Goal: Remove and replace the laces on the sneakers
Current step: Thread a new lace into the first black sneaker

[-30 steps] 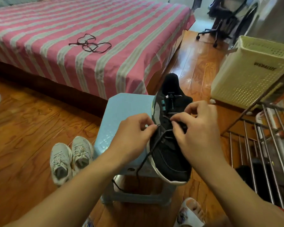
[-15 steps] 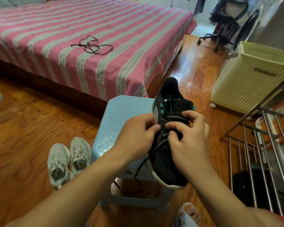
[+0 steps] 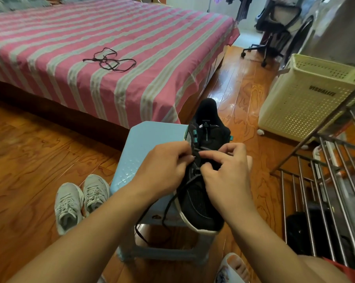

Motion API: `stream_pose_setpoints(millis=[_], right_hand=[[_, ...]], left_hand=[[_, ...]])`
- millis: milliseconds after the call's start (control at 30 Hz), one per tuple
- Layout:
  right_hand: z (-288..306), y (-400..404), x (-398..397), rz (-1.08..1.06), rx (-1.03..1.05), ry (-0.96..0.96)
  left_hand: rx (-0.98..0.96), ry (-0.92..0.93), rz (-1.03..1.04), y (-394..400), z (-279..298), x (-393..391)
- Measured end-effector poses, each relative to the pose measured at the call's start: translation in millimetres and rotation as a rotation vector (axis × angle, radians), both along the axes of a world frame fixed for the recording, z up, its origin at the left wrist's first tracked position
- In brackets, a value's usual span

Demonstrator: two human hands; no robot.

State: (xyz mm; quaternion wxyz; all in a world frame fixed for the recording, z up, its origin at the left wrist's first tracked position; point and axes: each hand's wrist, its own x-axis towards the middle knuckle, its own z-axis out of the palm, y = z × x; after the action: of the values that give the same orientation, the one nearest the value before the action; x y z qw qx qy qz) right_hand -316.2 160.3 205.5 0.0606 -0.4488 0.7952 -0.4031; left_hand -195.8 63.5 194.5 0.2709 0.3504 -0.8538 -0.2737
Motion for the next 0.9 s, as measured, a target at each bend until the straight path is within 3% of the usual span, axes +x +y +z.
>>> stream_pose_setpoints(millis=[300,467,567,700,900], right_hand=[[0.8,-1.1,5.3,0.009,0.005,-0.138],[5.5,0.0,-1.5,0.033,-0.022,-0.215],[2.6,-2.2,-4.0,0.027,-0.015,-0.028],[0.6,-1.5,-2.4,0.009,0.017,0.278],[7.5,-11.3,-10.8,0.068,0.035,0.34]], left_hand=[[0.105,-0.182,0.192,11.3,10.7,-16.3],[0.033,-0.013,-0.074,-3.2,2.2,-3.3],[0.068,0.12,-0.193,-13.4,-5.7,2.0],[0.078,0.177,-0.198,-12.8,-12.1,1.1],[0.088,0.196,-0.151,-6.8,-16.1,0.1]])
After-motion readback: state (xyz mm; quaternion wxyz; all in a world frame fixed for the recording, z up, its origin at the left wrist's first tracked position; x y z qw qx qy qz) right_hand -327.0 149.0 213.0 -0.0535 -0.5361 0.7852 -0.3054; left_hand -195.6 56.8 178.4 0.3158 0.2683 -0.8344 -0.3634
